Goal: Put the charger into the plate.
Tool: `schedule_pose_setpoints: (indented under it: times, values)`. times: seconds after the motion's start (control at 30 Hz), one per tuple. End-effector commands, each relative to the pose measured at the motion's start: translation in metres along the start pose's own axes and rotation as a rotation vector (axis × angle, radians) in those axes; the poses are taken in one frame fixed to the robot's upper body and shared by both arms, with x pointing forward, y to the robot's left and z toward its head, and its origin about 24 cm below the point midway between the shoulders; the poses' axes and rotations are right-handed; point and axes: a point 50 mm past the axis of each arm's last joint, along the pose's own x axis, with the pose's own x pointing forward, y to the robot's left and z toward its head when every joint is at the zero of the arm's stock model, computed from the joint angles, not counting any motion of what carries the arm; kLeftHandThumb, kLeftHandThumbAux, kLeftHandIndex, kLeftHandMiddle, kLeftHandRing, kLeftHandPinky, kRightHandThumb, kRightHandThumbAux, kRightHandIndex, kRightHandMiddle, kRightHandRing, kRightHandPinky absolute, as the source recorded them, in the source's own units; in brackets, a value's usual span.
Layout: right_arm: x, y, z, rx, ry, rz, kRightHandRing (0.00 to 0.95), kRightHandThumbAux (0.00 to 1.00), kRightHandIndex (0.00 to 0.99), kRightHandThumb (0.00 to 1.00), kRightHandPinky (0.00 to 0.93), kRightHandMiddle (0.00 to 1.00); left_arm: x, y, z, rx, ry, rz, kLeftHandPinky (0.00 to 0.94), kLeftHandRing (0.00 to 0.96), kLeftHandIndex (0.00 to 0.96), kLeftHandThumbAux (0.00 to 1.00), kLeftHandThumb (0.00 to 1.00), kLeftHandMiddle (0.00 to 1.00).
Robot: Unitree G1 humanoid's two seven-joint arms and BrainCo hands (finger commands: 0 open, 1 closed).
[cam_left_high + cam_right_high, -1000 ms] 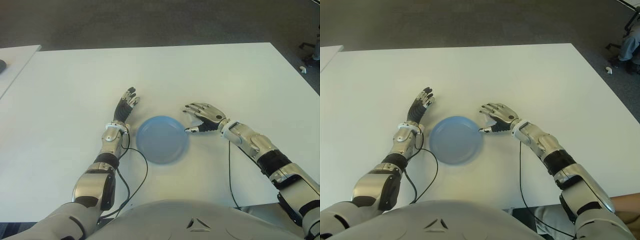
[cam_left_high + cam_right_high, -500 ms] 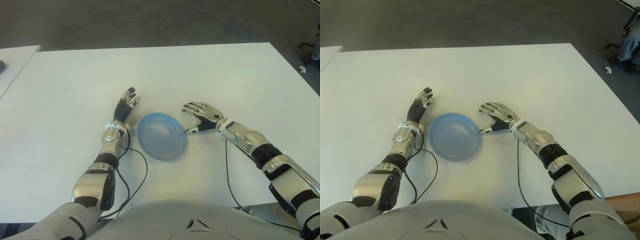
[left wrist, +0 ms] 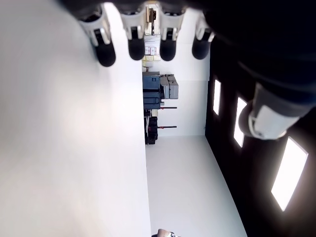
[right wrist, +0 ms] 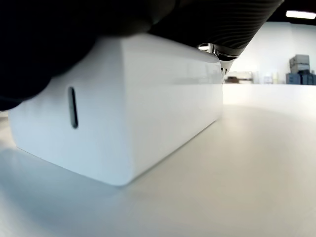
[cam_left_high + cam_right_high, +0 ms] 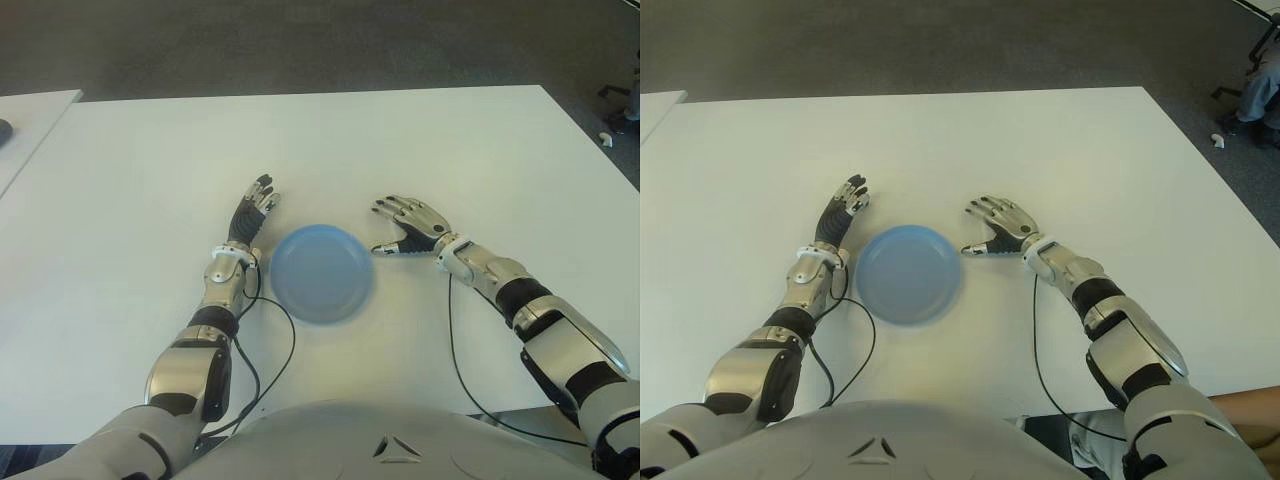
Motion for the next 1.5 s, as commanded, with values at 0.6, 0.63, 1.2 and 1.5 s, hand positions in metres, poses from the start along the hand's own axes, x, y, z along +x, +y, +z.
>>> schedule_pose_setpoints:
  times: [0.6,0.63,1.2,1.5]
  values:
    - [-0.02,0.037,0.0,0.136,0.104,0.014,0.0,0.133,0.0,0.352,0.0,0.0,-0.049,0.001,-0.068,-0.046,0.377,-0.006,0.05,0.0,0.0,0.456,0.017,0.0]
    - [-0.02,0.037,0.0,0.138,0.106,0.012,0.0,0.133,0.0,0.352,0.0,0.0,-0.049,0.001,-0.068,-0.045,0.379,-0.005,0.05,0.0,0.0,0.456,0.017,0.0]
    - [-0.023,0.041,0.0,0.16,0.129,-0.011,0.0,0.135,0.0,0.341,0.0,0.0,-0.051,0.006,-0.069,-0.033,0.395,0.015,0.056,0.009,0.013,0.489,0.019,0.006]
    - [-0.023,0.044,0.001,0.135,0.129,0.027,0.0,0.145,0.0,0.328,0.0,0.0,-0.05,0.005,-0.067,-0.035,0.37,0.002,0.062,0.014,0.02,0.476,0.015,0.009]
